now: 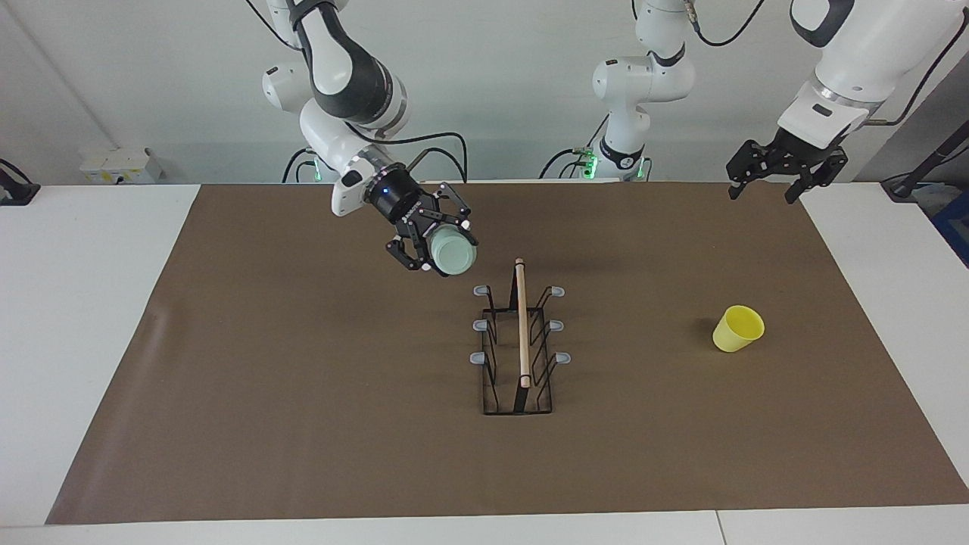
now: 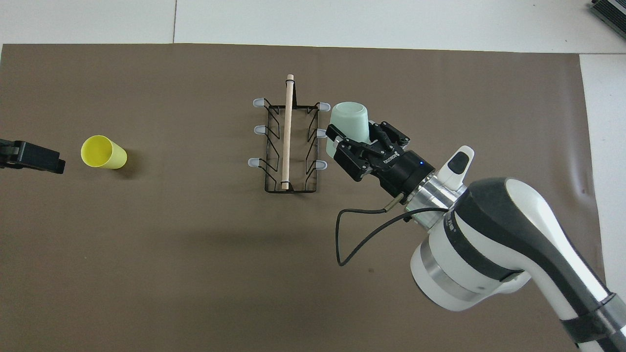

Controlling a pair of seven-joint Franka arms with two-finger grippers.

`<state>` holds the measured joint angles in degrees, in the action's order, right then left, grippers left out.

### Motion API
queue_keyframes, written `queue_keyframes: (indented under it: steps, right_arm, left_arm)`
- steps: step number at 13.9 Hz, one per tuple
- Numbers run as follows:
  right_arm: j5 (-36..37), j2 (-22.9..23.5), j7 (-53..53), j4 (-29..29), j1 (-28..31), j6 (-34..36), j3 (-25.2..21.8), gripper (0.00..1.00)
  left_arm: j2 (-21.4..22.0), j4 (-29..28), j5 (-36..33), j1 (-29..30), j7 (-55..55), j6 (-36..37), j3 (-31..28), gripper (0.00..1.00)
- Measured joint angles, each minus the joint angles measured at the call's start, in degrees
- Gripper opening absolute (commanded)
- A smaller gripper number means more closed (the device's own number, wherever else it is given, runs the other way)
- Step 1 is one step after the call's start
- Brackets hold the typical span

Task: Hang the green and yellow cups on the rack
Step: 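Carry the green cup with the right gripper to the rack's peg, then hang the green cup on the peg while the left gripper reaches the yellow cup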

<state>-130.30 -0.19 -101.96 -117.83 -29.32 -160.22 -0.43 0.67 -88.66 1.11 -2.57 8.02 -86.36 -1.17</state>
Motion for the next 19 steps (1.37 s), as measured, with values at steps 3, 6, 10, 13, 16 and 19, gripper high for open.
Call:
queue_keyframes:
  steps: [3,6,10,13,16,19]
  right_arm:
    - [-11.1,0.0,-13.6,-3.6,-0.2,5.3,-0.1,0.0]
    - [-13.3,-0.1,-20.1,-6.3,0.3,10.9,-0.3,0.0]
    - [-14.9,-0.1,-30.9,-9.2,1.8,17.7,-0.4,0.0]
    - [-15.7,0.8,-36.4,-11.0,1.9,21.4,-0.3,0.0]
    - [-16.9,1.9,-39.0,-12.0,1.6,24.3,-0.3,0.0]
    - [-17.1,2.4,-42.6,-13.1,1.3,27.6,-0.3,0.0]
  left_arm:
    - [0.0,0.0,0.0,-0.1,0.0,0.1,0.1,1.0]
    - [0.0,0.0,0.0,0.0,-0.2,0.1,-0.2,1.0]
    - [-0.4,0.0,0.0,-0.1,-1.0,-0.3,-2.1,1.0]
    - [-4.0,1.4,0.6,-0.1,-1.9,-0.9,-5.6,1.0]
    - [-11.3,7.5,9.1,-0.5,-11.9,-1.5,-11.5,1.0]
    - [-19.8,13.3,18.6,-1.7,-20.4,-1.6,-19.7,1.0]
